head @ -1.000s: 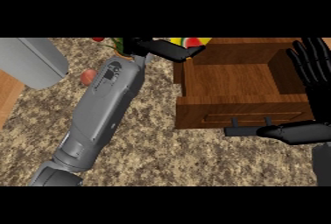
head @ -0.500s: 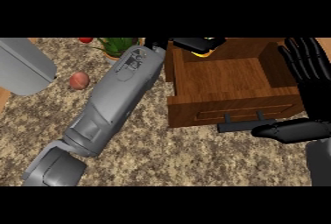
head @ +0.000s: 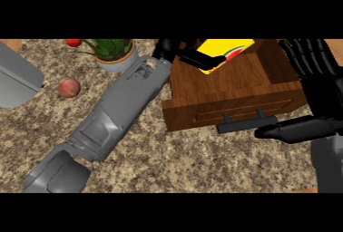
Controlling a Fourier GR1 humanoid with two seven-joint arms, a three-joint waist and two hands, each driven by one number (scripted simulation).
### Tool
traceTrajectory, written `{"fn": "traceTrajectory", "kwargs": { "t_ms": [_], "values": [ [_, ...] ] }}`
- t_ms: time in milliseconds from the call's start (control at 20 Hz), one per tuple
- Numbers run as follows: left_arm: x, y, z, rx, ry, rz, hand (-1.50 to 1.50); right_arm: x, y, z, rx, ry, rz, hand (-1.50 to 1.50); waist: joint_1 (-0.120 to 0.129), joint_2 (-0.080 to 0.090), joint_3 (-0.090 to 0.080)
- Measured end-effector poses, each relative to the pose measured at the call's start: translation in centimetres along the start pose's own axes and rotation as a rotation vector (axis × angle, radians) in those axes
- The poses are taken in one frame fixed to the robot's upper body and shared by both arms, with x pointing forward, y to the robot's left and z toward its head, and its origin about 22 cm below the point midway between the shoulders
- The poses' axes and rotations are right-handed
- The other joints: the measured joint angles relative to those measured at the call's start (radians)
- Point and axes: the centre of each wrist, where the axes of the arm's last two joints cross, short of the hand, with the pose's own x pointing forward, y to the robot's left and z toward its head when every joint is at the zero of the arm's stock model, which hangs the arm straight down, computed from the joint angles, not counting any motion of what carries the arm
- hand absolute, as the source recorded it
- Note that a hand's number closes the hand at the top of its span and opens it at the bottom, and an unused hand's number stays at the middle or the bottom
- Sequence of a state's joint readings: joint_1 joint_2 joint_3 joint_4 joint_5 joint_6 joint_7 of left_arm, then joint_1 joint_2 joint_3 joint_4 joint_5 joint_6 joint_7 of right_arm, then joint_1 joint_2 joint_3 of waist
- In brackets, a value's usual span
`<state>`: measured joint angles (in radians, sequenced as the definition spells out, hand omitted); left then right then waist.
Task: Pick up the cup, place it into the drawer and close the drawer
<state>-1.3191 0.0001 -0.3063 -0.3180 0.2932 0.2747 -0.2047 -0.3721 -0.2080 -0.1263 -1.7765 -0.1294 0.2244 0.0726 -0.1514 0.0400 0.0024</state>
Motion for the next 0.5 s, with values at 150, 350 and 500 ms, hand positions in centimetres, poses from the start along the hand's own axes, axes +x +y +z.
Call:
{"fn": "traceTrajectory", "kwargs": {
  "t_ms": [150,350,500],
  "values": [
    [-1.1,-0.1,0.4,-0.006,0.015,-0.010,-1.50,0.2,0.4,-0.5,0.029,-0.011,-0.006,-1.50,-0.024,0.005,0.000],
    [-1.8,-0.1,0.8,0.003,-0.008,0.055,-1.50,0.3,1.3,-0.8,0.105,-0.025,-0.058,-1.50,-0.046,0.010,-0.001],
    [-1.5,-0.2,0.8,0.020,-0.044,0.131,-1.50,0.4,2.4,-1.2,0.209,-0.042,-0.110,1.50,-0.057,0.013,-0.001]
  ]
}}
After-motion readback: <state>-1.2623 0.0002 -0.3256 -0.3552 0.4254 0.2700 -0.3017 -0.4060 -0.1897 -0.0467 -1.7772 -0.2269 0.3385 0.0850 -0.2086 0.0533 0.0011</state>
